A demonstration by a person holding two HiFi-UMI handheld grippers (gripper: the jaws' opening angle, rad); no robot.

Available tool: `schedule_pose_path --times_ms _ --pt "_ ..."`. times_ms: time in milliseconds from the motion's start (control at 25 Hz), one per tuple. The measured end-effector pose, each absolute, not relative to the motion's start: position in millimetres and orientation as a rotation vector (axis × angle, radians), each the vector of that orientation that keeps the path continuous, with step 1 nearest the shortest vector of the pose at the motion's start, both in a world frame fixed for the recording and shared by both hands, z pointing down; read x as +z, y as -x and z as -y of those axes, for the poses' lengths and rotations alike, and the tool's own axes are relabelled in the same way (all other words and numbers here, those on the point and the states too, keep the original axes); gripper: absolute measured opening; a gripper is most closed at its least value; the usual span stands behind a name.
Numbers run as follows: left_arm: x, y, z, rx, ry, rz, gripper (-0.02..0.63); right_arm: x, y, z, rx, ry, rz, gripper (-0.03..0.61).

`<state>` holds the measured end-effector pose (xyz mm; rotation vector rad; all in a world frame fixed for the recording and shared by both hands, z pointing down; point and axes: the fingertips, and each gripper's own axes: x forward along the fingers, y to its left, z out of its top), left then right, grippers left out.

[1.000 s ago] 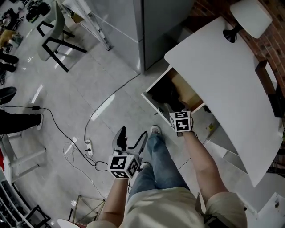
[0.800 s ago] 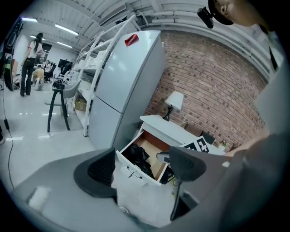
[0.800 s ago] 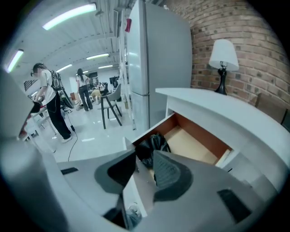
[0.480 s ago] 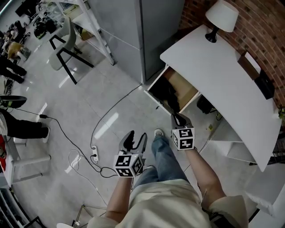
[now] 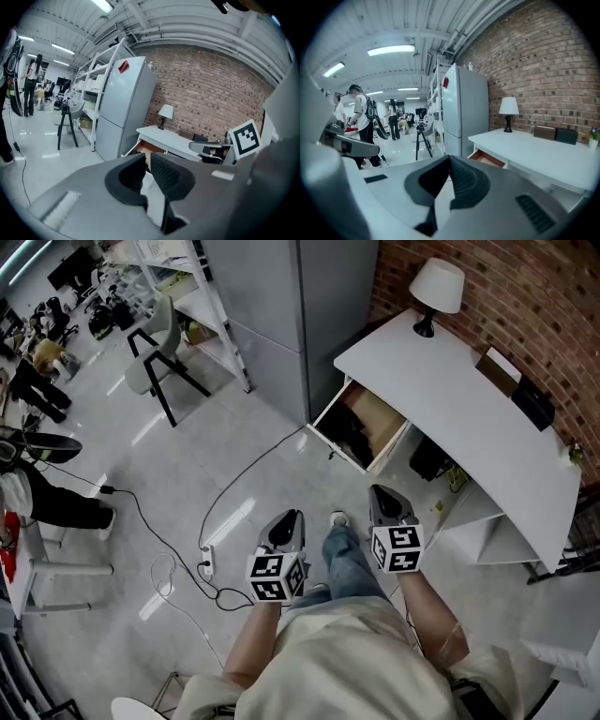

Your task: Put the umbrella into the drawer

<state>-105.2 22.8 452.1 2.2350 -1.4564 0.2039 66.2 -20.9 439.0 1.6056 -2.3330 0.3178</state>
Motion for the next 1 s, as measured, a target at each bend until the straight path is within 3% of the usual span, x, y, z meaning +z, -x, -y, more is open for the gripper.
schedule_pose_path --times_ms 160,1000 --pt "431.2 106.0 -52.9 0.177 -2.262 1.478 0.012 401.8 -61.5 -21.7 0.232 -1.618 2.383 0.003" --pt "387.5 100.7 -104.7 0.215 -2.369 1.494 0.012 335.5 -51.5 -96.1 0.132 -1.664 2.522 0.002"
